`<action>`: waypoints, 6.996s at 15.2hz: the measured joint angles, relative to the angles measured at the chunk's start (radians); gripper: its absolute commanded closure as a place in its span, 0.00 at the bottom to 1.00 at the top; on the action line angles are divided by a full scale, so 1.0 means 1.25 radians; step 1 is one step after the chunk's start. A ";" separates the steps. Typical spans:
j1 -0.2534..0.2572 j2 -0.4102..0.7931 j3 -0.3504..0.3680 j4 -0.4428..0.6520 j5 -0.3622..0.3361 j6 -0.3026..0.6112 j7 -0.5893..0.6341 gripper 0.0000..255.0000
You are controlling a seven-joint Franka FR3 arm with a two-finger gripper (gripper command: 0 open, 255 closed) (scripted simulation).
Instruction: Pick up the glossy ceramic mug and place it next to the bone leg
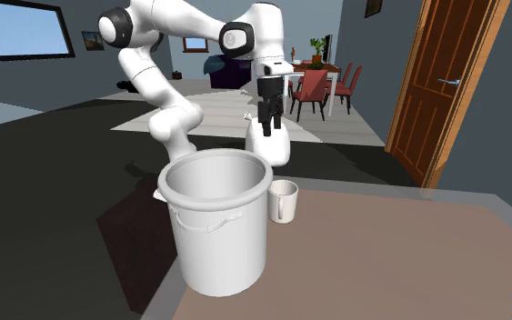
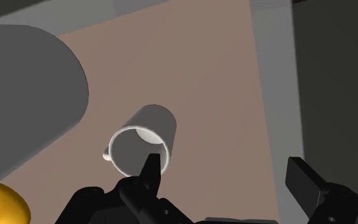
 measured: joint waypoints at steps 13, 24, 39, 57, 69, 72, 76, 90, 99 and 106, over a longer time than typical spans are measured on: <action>-0.054 0.282 -0.066 -0.037 -0.045 0.355 0.004 0.00; -0.056 0.349 -0.073 -0.053 -0.046 0.440 0.003 0.00; -0.056 0.333 -0.072 -0.043 -0.045 0.414 0.001 1.00; -0.052 0.222 -0.062 0.062 -0.034 0.198 -0.012 1.00; -0.049 0.189 -0.056 0.164 -0.026 0.064 -0.022 1.00; -0.052 0.249 -0.075 0.231 -0.020 0.060 -0.050 1.00; -0.059 0.363 -0.107 0.341 0.001 0.066 -0.100 1.00; -0.154 0.815 -0.166 0.904 0.145 -0.052 -0.279 1.00; -0.198 0.952 -0.161 1.065 0.180 -0.078 -0.308 1.00; -0.193 0.952 -0.159 0.990 0.182 -0.004 -0.311 1.00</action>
